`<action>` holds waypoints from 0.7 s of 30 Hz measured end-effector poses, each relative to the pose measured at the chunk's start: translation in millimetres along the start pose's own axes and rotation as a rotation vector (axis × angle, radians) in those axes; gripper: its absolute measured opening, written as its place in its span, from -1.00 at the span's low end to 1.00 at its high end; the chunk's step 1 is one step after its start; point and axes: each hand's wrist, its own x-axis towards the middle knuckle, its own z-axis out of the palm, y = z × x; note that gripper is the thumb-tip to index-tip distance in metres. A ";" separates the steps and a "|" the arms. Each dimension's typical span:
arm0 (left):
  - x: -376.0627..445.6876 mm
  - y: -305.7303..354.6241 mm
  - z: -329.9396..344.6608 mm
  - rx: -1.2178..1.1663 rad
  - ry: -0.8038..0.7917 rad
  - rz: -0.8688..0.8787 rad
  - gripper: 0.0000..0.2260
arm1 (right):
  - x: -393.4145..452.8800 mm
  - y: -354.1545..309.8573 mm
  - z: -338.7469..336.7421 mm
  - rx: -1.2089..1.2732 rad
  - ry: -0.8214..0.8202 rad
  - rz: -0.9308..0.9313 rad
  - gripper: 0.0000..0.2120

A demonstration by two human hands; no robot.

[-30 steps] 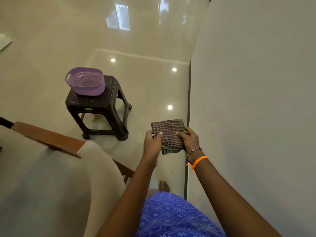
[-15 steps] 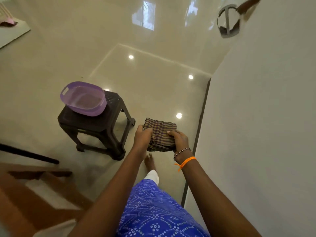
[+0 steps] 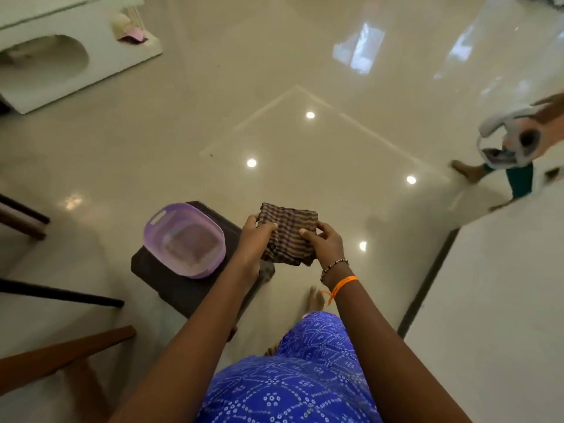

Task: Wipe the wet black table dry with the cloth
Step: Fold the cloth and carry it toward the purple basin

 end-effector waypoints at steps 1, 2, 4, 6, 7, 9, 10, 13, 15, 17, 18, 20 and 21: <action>17.5 8.3 2.2 -0.009 0.030 -0.003 -0.77 | 20.6 -9.2 5.4 -0.016 -0.029 0.009 -0.67; 36.0 17.3 5.2 -0.014 0.059 -0.004 -0.77 | 42.6 -19.0 10.8 -0.033 -0.058 0.019 -0.66; 67.4 37.2 10.4 -0.024 0.111 -0.001 -0.78 | 82.5 -38.8 22.0 -0.061 -0.125 0.035 -0.65; 101.0 63.0 16.3 -0.048 0.167 0.002 -0.78 | 123.5 -65.8 36.8 -0.098 -0.226 0.041 -0.63; 117.6 77.5 18.8 -0.064 0.199 -0.006 -0.77 | 143.4 -80.8 44.6 -0.123 -0.283 0.046 -0.60; 143.2 100.9 19.4 -0.109 0.247 -0.027 -0.74 | 176.0 -107.3 57.4 -0.181 -0.402 0.066 -0.53; 157.6 112.2 18.7 -0.142 0.268 -0.026 -0.72 | 193.0 -121.5 65.7 -0.219 -0.465 0.068 -0.51; 191.2 139.2 10.7 -0.228 0.368 -0.037 -0.65 | 232.2 -154.9 94.4 -0.333 -0.607 0.060 -0.47; 206.2 148.6 4.7 -0.289 0.408 -0.043 -0.63 | 246.3 -168.5 112.0 -0.366 -0.655 0.049 -0.48; 227.7 159.7 -10.5 -0.354 0.471 -0.066 -0.58 | 268.2 -178.8 144.9 -0.406 -0.702 0.039 -0.52; 235.0 163.5 -18.2 -0.363 0.491 -0.075 -0.54 | 275.1 -180.8 157.9 -0.411 -0.724 0.033 -0.53; 258.2 172.0 -40.6 -0.403 0.567 -0.092 -0.47 | 295.2 -186.5 197.8 -0.443 -0.806 0.023 -0.53; 271.0 175.8 -51.7 -0.422 0.606 -0.094 -0.45 | 305.1 -188.3 217.5 -0.467 -0.840 0.015 -0.53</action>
